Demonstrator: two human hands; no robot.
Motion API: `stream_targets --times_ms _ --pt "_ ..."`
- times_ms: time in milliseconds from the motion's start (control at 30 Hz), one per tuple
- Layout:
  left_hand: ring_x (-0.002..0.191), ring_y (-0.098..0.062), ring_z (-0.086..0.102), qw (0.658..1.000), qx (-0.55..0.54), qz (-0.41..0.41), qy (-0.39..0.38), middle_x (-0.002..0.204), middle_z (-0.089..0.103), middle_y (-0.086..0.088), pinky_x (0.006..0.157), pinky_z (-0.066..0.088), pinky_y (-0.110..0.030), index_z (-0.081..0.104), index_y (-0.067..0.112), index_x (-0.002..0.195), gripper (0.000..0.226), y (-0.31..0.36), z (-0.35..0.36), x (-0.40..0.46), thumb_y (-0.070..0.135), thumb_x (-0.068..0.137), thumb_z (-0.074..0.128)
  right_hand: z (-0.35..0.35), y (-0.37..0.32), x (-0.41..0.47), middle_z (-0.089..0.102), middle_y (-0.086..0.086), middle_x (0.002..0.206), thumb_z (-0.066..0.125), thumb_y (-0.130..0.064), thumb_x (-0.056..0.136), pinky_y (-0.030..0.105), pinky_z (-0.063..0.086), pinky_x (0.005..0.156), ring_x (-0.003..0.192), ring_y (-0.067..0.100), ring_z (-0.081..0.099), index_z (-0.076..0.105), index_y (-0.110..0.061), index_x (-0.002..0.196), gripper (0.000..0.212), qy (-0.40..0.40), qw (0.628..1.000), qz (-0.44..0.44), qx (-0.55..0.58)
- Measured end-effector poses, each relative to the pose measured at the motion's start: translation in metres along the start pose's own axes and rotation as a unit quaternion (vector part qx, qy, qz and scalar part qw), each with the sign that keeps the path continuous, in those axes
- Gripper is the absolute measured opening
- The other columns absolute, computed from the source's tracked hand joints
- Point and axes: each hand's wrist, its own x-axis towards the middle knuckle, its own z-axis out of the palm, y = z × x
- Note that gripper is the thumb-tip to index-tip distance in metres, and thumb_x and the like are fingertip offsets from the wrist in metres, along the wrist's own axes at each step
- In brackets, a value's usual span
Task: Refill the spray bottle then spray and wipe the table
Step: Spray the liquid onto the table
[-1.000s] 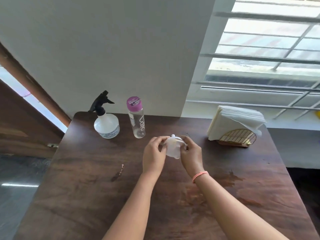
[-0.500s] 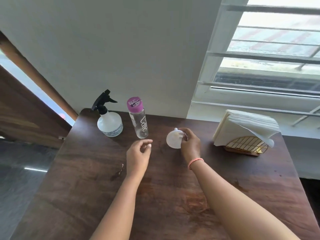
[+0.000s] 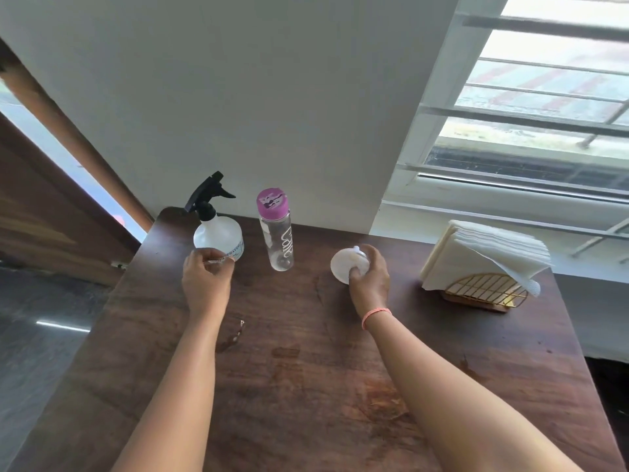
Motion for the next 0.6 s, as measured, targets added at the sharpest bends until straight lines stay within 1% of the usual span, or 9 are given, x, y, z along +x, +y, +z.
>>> stream_targets --times_ms 67,133,167,233,300,367,467,533,600 --pt "0.099 -0.021 0.058 1.000 0.006 -0.008 0.015 0.119 0.055 -0.012 0.080 0.050 -0.029 0.054 0.014 0.109 0.042 -0.001 0.002 0.006 0.020 0.076 0.079 0.000 0.005 -0.006 0.044 -0.001 0.136 0.059 -0.001 0.078 0.029 0.040 0.105 0.121 0.018 0.047 0.044 -0.020 0.138 0.065 0.000 1.000 -0.011 0.001" --pt "0.125 -0.027 0.042 0.999 0.043 -0.009 0.015 0.136 0.041 -0.012 0.103 0.043 -0.040 0.042 0.014 0.130 0.072 0.002 0.005 0.015 0.023 0.072 0.083 -0.001 0.011 -0.013 0.035 0.000 0.139 0.064 -0.002 0.077 0.031 0.040 0.107 0.125 0.020 0.044 0.035 -0.019 0.142 0.074 0.006 1.000 -0.009 0.011" --pt "0.134 -0.028 0.032 0.998 0.052 -0.020 0.004 0.143 0.033 -0.010 0.107 0.036 -0.039 0.035 0.016 0.138 0.084 0.003 0.006 0.022 0.023 0.071 0.084 -0.001 0.014 -0.017 0.033 0.000 0.140 0.067 -0.003 0.078 0.029 0.041 0.105 0.125 0.020 0.043 0.032 -0.019 0.143 0.076 0.008 1.000 -0.005 0.018" --pt "0.139 -0.026 0.027 0.998 0.017 -0.063 -0.025 0.151 0.024 -0.004 0.105 0.032 -0.032 0.024 0.023 0.147 0.099 0.009 0.009 0.034 0.018 0.070 0.085 -0.004 0.019 -0.024 0.029 0.000 0.141 0.073 -0.010 0.079 0.029 0.040 0.106 0.125 0.019 0.043 0.029 -0.019 0.145 0.080 0.015 1.000 -0.004 0.013" --pt "0.140 -0.025 0.028 0.995 -0.001 -0.080 -0.052 0.153 0.024 -0.002 0.109 0.032 -0.035 0.020 0.027 0.150 0.104 0.008 0.012 0.047 0.013 0.069 0.084 -0.006 0.023 -0.031 0.027 0.000 0.142 0.075 -0.017 0.080 0.035 0.036 0.112 0.128 0.018 0.041 0.026 -0.018 0.147 0.083 0.018 1.000 -0.008 -0.005" --pt "0.140 -0.029 0.030 0.993 0.028 -0.070 -0.092 0.152 0.026 -0.005 0.112 0.033 -0.044 0.022 0.025 0.151 0.103 0.005 0.012 0.058 0.014 0.069 0.084 -0.010 0.026 -0.038 0.027 -0.001 0.142 0.074 -0.020 0.081 0.041 0.034 0.113 0.129 0.018 0.041 0.026 -0.018 0.147 0.082 0.024 1.000 -0.012 -0.013" --pt "0.132 -0.032 0.039 0.988 0.055 -0.065 -0.127 0.146 0.032 -0.009 0.106 0.039 -0.044 0.029 0.022 0.146 0.095 0.000 0.008 0.065 0.020 0.069 0.085 -0.017 0.027 -0.051 0.029 0.000 0.140 0.073 -0.023 0.082 0.042 0.032 0.114 0.131 0.020 0.038 0.030 -0.020 0.143 0.076 0.044 0.999 -0.022 -0.023" --pt "0.126 -0.033 0.045 0.989 0.075 -0.068 -0.108 0.141 0.037 -0.009 0.101 0.044 -0.045 0.033 0.023 0.142 0.094 0.001 0.003 0.059 0.026 0.065 0.087 -0.022 0.024 -0.065 0.031 0.002 0.140 0.073 -0.024 0.082 0.039 0.029 0.115 0.132 0.020 0.036 0.032 -0.019 0.143 0.074 0.060 0.997 -0.025 -0.038" --pt "0.123 -0.035 0.049 0.991 0.092 -0.069 -0.065 0.138 0.039 -0.010 0.099 0.046 -0.047 0.035 0.022 0.138 0.095 0.000 -0.005 0.044 0.032 0.061 0.090 -0.022 0.020 -0.080 0.034 0.003 0.138 0.073 -0.027 0.081 0.042 0.030 0.114 0.131 0.022 0.037 0.034 -0.018 0.142 0.073 0.074 0.995 -0.041 -0.058"
